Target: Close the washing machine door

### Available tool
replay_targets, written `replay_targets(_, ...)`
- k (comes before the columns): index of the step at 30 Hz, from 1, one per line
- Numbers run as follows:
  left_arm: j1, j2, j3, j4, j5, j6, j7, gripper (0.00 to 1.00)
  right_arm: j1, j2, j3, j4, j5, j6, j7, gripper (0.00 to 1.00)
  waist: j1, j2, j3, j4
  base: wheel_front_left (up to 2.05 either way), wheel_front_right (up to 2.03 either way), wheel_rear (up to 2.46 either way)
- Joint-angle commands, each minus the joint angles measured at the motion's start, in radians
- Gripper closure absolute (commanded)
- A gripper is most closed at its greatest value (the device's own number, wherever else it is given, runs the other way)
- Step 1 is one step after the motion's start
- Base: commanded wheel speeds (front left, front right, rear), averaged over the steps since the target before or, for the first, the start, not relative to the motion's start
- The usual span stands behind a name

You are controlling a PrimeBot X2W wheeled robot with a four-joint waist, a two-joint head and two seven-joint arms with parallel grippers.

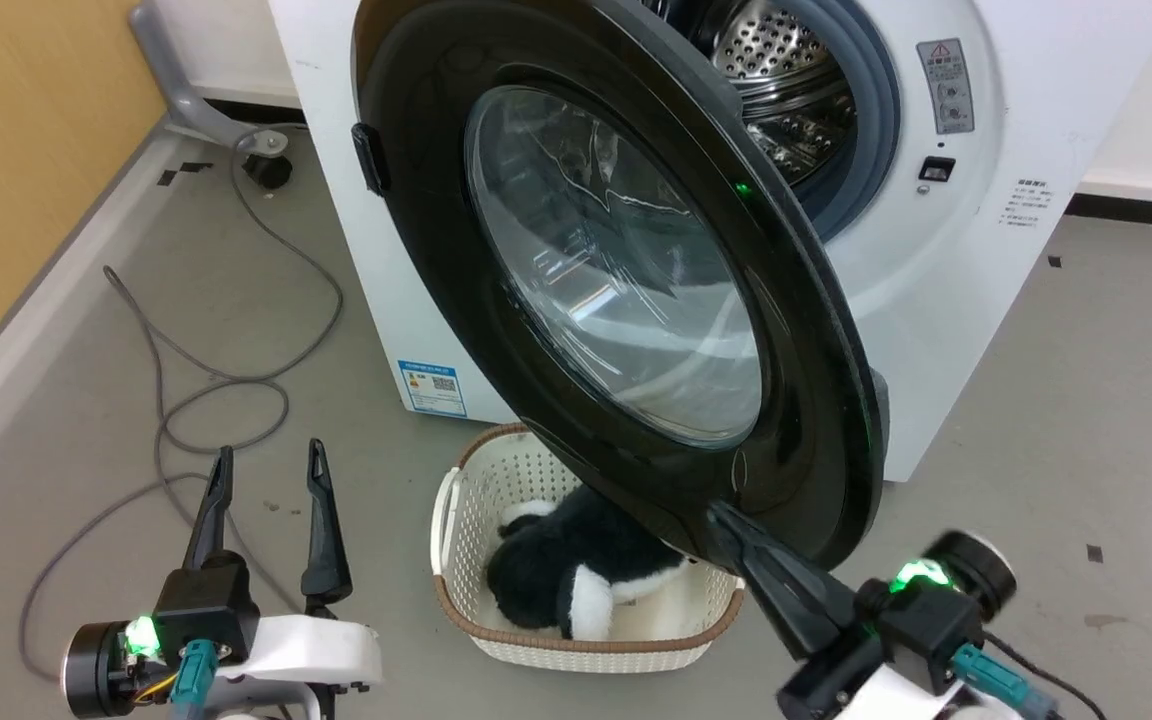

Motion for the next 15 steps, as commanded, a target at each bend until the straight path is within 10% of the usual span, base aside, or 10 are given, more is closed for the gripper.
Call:
replay_targets(1, 0.003, -0.004, 0.006, 0.002, 0.010, -0.005, -0.005, 0.00, 0.012, -0.002, -0.009, 0.020, -0.008, 0.000, -0.003, 1.00, 0.0000, 0.0000, 0.003, -0.002, 0.00, 0.00, 0.00)
replay_targets(15, -0.042, -0.051, 0.002, -0.002, 0.048, -0.049, -0.005, 0.00, -0.050, 0.007, -0.202, 0.215, -0.010, 0.000, -0.003, 1.00, 0.0000, 0.0000, 0.066, -0.003, 0.00, 0.00, 0.00)
